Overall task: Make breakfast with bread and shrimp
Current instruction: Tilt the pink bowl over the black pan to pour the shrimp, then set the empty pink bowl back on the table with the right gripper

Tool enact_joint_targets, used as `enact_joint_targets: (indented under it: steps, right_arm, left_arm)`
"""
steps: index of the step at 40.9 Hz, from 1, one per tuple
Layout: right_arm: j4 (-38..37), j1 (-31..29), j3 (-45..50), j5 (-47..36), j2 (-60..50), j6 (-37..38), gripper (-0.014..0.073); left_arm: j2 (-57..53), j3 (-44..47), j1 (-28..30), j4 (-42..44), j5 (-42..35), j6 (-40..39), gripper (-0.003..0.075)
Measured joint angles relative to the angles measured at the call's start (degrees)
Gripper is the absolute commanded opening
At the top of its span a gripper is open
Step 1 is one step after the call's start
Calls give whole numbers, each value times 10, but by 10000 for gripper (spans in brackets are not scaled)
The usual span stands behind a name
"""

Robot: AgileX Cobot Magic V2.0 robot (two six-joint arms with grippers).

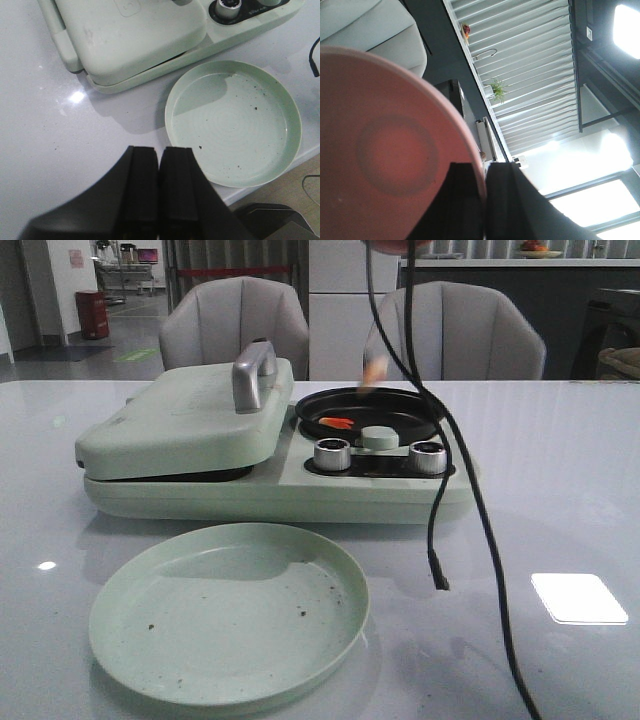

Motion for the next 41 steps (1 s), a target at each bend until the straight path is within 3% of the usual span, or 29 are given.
enact_joint_targets:
  steps: [14,32,41]
  right_arm:
    - [25,0,0,7,0,0,35]
    - [276,-3,2,101,-65,1,35]
    - [355,-22,80,106,-151,1,35]
  left_arm:
    - [0,0,0,0,0,0,101]
    - [0,0,0,0,0,0,101]
    - [0,0,0,0,0,0,101]
